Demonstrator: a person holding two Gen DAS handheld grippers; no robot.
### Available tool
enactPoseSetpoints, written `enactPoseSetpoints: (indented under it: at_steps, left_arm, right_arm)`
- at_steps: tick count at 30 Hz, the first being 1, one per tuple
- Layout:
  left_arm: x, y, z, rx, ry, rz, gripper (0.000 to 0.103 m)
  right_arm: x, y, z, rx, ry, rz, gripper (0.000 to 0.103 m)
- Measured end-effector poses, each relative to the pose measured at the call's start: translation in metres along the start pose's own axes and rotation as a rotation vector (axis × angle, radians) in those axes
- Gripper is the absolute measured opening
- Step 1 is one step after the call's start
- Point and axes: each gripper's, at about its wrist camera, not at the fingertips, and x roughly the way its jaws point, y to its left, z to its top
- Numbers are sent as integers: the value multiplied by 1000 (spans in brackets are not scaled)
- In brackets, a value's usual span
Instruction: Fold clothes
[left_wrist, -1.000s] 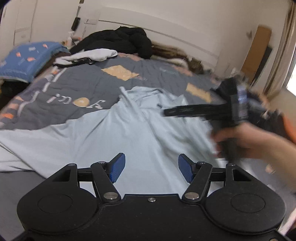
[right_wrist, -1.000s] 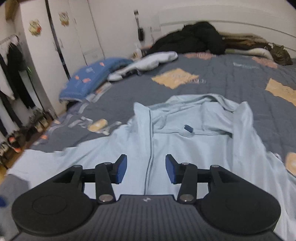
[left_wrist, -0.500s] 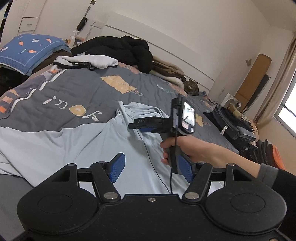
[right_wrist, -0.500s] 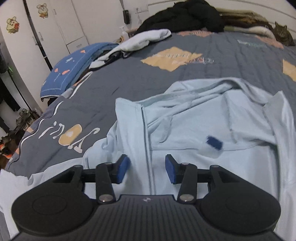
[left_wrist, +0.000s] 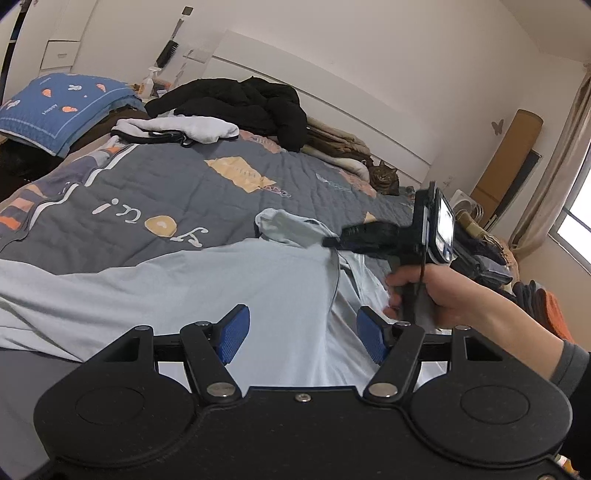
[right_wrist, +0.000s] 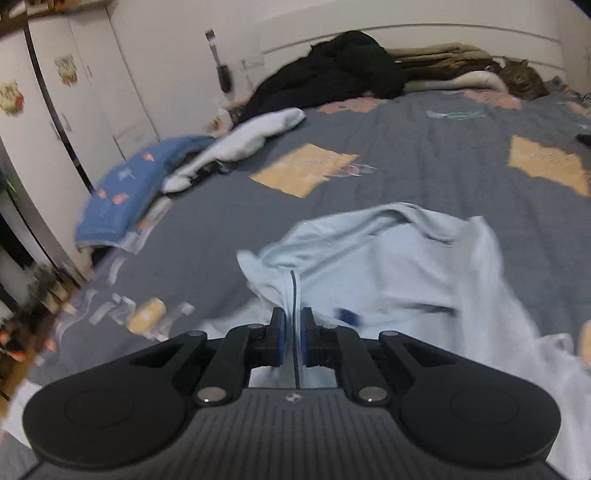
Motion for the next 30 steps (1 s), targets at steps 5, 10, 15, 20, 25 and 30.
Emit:
enactPoseSetpoints:
  at_steps: [5,10,15,20,25,30]
  left_arm:
    - [-4,-8,-1,26,-5,-7,63]
    - [-4,-3,-1,13,-4,-2,63]
    - [0,-6,-1,18,4,-12,63]
    - [-2,-11,-3,33,6,-16,63]
    - [-3,-10,-4,39,7,-16,63]
    - [-3,-11,-3,41,9,-29,63]
  right_arm:
    - [32,-17,-25,-162,147,-250,3]
    - [17,-60,-32,103,93,-120,6]
    - [-5,-54,-50,144,92,96,12]
    - [5,-39,-70,231,139,177,38]
    - [8,-33,-80,285,146,191,38]
    - [-22,-39,-83,300,113,231,39]
